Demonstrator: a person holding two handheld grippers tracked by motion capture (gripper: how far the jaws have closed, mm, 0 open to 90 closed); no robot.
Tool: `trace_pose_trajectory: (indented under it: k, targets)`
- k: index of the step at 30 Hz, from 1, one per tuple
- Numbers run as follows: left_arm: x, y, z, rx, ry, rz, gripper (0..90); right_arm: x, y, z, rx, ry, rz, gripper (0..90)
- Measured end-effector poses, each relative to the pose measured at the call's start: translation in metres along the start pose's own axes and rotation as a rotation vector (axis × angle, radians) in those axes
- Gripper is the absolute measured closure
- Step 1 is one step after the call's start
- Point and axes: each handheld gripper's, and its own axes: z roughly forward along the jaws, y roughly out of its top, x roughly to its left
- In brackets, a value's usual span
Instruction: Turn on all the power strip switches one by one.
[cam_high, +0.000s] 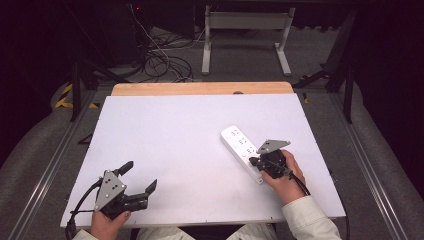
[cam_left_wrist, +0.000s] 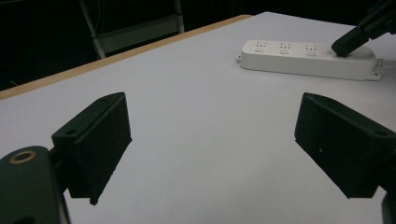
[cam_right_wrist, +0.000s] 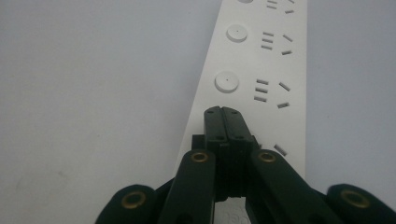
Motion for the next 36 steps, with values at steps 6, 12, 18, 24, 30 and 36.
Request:
trace_pose_trajectory:
  k: [6, 12, 18, 24, 30, 36]
  targets:
    - [0.0, 0.0, 0.0, 0.003, 0.0, 0.002, 11.2, 0.001, 0.0, 0.001, -0.002, 0.004, 0.01, 90.0]
    - [0.0, 0.0, -0.001, 0.004, 0.001, -0.001, 11.2, 0.003, 0.002, 0.0, -0.012, -0.039, -0.01, 90.0]
    - [0.002, 0.0, 0.001, 0.004, 0.001, -0.008, 11.2, 0.0, 0.009, -0.019, -0.144, 0.006, 0.009, 90.0]
    - [0.001, 0.0, 0.0, 0.004, 0.004, -0.002, 11.2, 0.0, 0.017, -0.024, -0.154, -0.004, -0.004, 90.0]
    - [0.002, 0.0, 0.001, 0.005, 0.004, -0.007, 11.2, -0.002, 0.028, -0.023, -0.16, -0.002, 0.007, 90.0]
    - [0.002, 0.0, 0.0, 0.003, 0.008, -0.005, 11.2, -0.006, 0.033, -0.011, -0.14, 0.016, 0.029, 90.0]
